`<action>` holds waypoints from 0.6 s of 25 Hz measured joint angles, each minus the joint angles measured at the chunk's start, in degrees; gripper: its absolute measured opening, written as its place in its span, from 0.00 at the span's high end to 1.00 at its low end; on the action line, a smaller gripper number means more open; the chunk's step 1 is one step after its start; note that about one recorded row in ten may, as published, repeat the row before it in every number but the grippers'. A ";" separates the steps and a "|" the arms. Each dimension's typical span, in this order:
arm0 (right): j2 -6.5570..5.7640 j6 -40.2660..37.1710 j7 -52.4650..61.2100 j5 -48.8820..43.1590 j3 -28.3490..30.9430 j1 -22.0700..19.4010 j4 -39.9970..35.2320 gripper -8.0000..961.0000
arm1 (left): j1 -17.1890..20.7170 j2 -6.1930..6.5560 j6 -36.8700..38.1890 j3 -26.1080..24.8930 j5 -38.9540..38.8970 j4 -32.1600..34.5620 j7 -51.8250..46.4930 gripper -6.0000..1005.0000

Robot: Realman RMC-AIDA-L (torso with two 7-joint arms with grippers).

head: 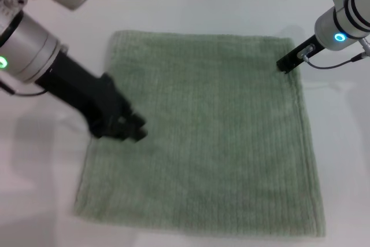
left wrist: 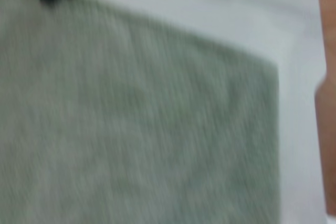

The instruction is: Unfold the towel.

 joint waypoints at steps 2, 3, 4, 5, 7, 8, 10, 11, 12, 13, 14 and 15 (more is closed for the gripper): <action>0.03 -0.25 -0.14 -0.01 0.00 0.04 -0.78 0.99 | 0.06 -0.05 -1.39 -0.32 -1.39 -0.09 0.33 0.79; 0.16 -0.26 -0.13 -0.03 0.00 0.04 -1.56 0.99 | 0.76 -0.08 -6.30 -0.58 -6.03 -0.45 1.13 0.79; 0.51 -0.31 -0.13 -0.09 0.00 -0.13 -3.79 0.99 | 1.53 -0.08 -10.01 -0.58 -9.19 -0.70 1.86 0.79; 0.51 -0.31 -0.13 -0.09 0.00 -0.13 -3.79 0.99 | 1.53 -0.08 -10.01 -0.58 -9.19 -0.70 1.86 0.79; 1.06 -0.49 -0.13 -0.18 0.00 -0.30 -6.56 0.99 | 2.91 -0.08 -16.25 -0.62 -14.21 -1.66 3.35 0.79; 1.41 -0.65 -0.13 -0.19 0.04 -0.36 -8.07 0.99 | 3.49 -0.09 -18.59 -0.65 -16.02 -2.19 4.03 0.80; 2.04 -1.14 -0.12 -0.19 0.09 -0.45 -10.71 0.99 | 4.90 -0.09 -23.83 -0.74 -20.91 -3.90 6.00 0.80; 2.55 -1.80 -0.18 -0.19 0.09 -0.56 -12.39 0.99 | 4.90 -0.09 -23.83 -0.74 -20.91 -3.90 6.00 0.80; 2.93 -2.53 -0.23 -0.18 0.01 -0.71 -13.61 0.99 | 6.19 -0.08 -28.39 -0.94 -25.66 -5.88 8.57 0.80; 3.33 -3.43 -0.31 -0.13 -0.20 -0.93 -14.85 0.99 | 7.40 0.00 -33.89 -1.46 -31.35 -9.26 12.05 0.80; 3.62 -4.85 -0.37 0.23 -0.64 -1.24 -15.85 0.99 | 7.65 0.03 -35.15 -1.69 -32.75 -10.32 12.96 0.80; 3.85 -6.54 -0.41 0.90 -1.38 -1.65 -16.84 0.99 | 8.00 0.07 -38.15 -2.56 -36.38 -13.15 15.21 0.80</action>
